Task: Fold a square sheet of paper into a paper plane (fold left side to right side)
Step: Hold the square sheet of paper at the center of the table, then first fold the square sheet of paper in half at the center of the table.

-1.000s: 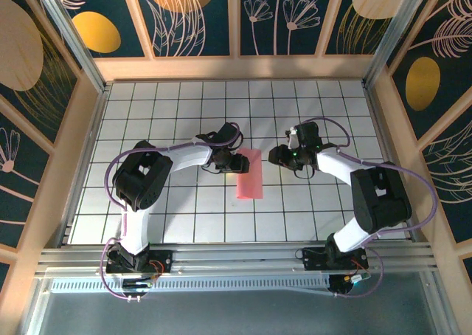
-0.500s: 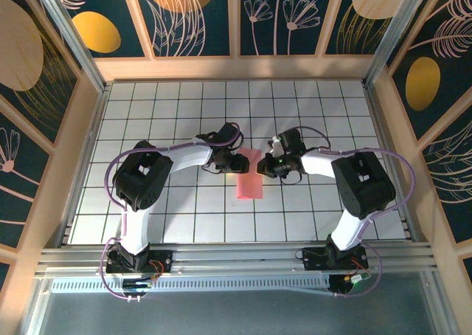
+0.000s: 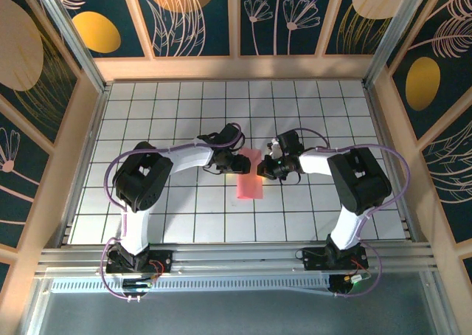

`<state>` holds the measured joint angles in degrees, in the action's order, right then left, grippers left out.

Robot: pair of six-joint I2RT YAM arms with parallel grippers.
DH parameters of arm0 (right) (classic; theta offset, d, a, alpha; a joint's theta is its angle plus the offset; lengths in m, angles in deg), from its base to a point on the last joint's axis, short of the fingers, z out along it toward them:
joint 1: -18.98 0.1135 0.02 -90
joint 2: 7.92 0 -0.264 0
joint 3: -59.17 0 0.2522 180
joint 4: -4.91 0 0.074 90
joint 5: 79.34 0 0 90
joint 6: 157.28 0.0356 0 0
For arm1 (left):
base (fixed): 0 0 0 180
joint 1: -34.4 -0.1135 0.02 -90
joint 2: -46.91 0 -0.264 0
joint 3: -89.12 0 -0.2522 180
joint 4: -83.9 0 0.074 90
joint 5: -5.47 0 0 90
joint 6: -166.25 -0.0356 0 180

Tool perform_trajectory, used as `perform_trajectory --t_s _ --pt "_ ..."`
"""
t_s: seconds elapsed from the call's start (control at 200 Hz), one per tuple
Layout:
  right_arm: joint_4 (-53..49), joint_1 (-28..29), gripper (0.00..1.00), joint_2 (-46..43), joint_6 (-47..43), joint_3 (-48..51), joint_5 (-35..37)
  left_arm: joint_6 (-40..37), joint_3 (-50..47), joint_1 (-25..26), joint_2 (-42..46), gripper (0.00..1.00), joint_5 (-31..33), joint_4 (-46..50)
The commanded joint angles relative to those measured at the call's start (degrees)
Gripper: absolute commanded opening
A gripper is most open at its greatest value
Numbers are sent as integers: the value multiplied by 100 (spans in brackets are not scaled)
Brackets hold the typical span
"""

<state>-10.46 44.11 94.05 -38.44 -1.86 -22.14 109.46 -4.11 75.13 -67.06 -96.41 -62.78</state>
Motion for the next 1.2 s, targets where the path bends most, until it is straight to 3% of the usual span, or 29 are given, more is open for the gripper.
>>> perform_trajectory --t_s 0.0,0.135,0.29,0.415,0.591,0.711,0.886,1.191 --pt "-549 31 0 329 -141 49 591 59 -193 -15 131 57 845 375" --pt "-632 35 0 420 -168 25 707 94 -262 -26 799 63 1115 144" --pt "-658 39 0 446 -168 42 801 141 -521 -30 1439 63 910 -382" --pt "-657 40 0 455 -159 77 862 197 -843 -30 1771 53 388 -892" --pt "-650 38 0 467 -146 123 879 439 -1114 -28 1390 28 -887 -1592" --pt "-639 41 0 474 -133 139 898 533 -1253 -30 1157 18 -1070 -1872" --pt "-707 61 0 508 -168 99 948 555 -1285 -43 758 11 -1365 -2129" --pt "-821 65 0 521 -247 100 1097 714 -1617 -253 524 8 -1298 -2368"
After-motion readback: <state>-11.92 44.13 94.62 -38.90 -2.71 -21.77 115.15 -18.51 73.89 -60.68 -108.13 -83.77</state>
